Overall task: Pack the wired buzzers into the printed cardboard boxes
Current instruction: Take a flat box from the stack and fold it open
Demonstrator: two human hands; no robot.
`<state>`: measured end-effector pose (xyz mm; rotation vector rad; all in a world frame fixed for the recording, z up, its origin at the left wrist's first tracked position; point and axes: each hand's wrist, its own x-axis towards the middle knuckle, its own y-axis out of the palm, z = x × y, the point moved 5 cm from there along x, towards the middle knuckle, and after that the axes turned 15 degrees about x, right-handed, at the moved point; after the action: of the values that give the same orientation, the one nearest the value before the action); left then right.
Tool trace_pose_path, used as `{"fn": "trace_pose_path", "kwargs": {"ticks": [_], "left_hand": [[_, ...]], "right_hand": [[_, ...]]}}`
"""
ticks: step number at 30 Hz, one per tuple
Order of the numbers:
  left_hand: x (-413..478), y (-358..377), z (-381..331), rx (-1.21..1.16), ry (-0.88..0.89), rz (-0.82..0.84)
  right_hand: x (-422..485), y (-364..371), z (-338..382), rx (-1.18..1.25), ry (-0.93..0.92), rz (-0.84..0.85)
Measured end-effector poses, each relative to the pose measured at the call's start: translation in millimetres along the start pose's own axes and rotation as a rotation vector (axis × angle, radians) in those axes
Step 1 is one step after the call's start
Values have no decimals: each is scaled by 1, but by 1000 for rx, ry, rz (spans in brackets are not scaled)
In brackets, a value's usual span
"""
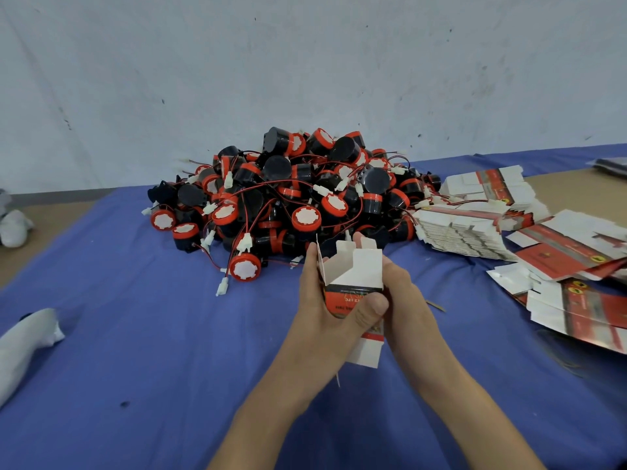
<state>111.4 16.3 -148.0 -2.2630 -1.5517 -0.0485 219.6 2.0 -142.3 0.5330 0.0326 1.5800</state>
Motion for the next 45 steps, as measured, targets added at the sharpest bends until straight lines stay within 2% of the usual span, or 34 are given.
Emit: {"fn": "trace_pose_path", "kwargs": {"ticks": [13, 22, 25, 29, 32, 35, 38, 42, 45], "left_hand": [[3, 2, -1, 18, 25, -30], [-2, -4, -2, 38, 80, -71], [0, -9, 4, 170, 78, -192], [-4, -14, -8, 601, 198, -436], [-7, 3, -12, 736, 285, -386], [-8, 16, -8, 757, 281, -284], [-6, 14, -5, 686, 242, -237], [-2, 1, -4, 308, 111, -285], [2, -8, -2, 204, 78, -351]], "right_hand": [[-1, -1, 0, 96, 43, -16], [0, -6, 10, 18, -8, -65], [-1, -7, 11, -52, -121, -179], [-3, -19, 21, -67, -311, -453], [-7, -24, 23, -66, -380, -593], [-7, -17, 20, -148, -379, -553], [-8, -10, 16, -171, -390, -426], [-12, 3, 12, -141, -341, -251], [-15, 11, 13, -191, -345, -157]]}}
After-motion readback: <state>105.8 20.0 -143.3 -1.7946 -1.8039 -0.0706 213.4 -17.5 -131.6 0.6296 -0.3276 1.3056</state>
